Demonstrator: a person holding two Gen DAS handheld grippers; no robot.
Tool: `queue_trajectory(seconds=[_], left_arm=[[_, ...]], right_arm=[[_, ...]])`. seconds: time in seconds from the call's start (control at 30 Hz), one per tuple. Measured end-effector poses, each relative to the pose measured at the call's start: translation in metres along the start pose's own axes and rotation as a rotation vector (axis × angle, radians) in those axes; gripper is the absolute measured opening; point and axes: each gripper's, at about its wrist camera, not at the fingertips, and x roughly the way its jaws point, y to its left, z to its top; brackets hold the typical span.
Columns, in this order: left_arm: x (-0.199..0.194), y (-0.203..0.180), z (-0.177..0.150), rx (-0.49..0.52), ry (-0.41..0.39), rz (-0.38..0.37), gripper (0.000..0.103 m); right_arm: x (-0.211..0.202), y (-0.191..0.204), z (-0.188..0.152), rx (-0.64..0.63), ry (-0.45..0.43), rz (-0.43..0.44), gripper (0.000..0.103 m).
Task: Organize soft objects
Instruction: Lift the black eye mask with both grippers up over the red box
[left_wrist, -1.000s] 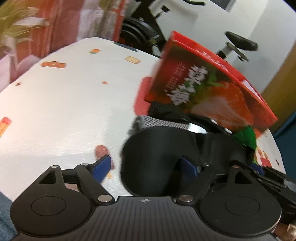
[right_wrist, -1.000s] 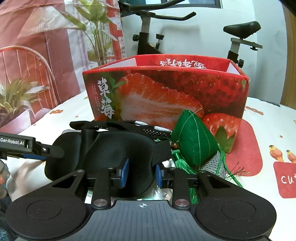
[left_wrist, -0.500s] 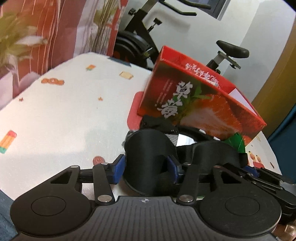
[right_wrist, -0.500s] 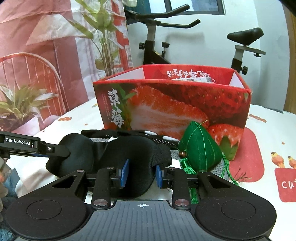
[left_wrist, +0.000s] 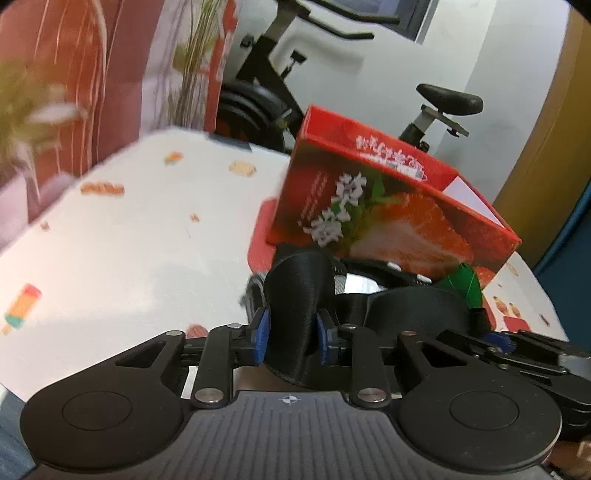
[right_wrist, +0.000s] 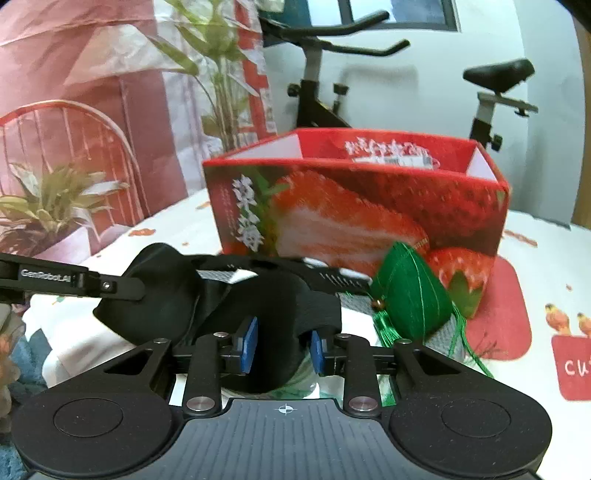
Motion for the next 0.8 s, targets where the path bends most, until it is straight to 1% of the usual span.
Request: queue_trajectory(seconds=[0.07, 0.2, 0.4, 0.57, 0.67, 0.8], left_arm=[[-0.004, -0.002, 0.003, 0.005, -0.016, -0.008, 0.023], [-0.014, -0.005, 0.007, 0.015, -0.046, -0.022, 0.022], [-0.036, -0.015, 0.024, 0.064, -0.151, -0.044, 0.022], [-0.047, -0.025, 0.047, 0.098, -0.232, -0.058, 0.022], [-0.047, -0.033, 0.065, 0.109, -0.258, -0.07, 0.021], [-0.039, -0.046, 0.094, 0.153, -0.279, -0.071, 0.021]], right_arm=[[-0.005, 0.004, 0.003, -0.016, -0.022, 0.003, 0.024], [-0.017, 0.005, 0.01, -0.025, -0.059, 0.005, 0.023], [-0.032, 0.004, 0.031, -0.036, -0.123, 0.007, 0.023], [-0.043, -0.002, 0.061, -0.044, -0.187, 0.015, 0.023], [-0.046, -0.006, 0.08, -0.06, -0.216, 0.004, 0.023], [-0.044, -0.018, 0.106, -0.053, -0.237, -0.001, 0.023]])
